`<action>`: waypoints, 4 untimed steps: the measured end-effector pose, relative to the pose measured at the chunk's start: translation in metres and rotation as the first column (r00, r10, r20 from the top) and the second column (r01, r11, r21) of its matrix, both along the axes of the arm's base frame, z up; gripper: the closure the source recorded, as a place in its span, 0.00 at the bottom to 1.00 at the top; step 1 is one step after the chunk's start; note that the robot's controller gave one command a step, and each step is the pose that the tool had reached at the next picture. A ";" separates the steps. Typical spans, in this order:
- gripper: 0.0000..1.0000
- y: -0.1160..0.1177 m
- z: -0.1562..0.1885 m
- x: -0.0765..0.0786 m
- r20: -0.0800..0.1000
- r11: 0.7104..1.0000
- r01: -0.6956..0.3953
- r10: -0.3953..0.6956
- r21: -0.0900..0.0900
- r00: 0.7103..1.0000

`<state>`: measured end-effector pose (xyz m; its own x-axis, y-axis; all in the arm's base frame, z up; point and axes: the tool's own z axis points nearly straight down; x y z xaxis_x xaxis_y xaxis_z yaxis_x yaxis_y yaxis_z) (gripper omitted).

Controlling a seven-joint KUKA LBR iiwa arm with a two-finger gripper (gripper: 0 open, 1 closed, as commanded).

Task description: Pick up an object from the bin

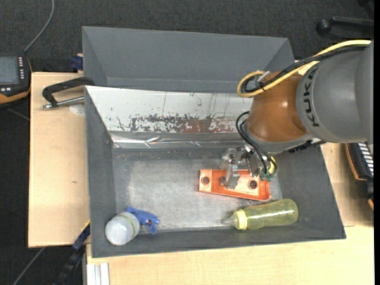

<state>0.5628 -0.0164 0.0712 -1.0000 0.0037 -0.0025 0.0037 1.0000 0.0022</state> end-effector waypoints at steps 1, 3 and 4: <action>1.00 0.000 0.000 0.000 0.000 1.000 0.000 0.000 0.000 1.000; 1.00 -0.005 0.099 -0.002 0.006 1.000 0.004 -0.004 0.001 1.000; 1.00 -0.007 0.139 -0.003 0.000 1.000 0.003 -0.003 0.001 1.000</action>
Offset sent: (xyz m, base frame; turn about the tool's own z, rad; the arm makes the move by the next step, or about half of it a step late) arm -0.0031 -0.0063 0.0978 0.0051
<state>0.5595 -0.0235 0.2098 -1.0000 0.0066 -0.0024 0.0066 1.0000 0.0033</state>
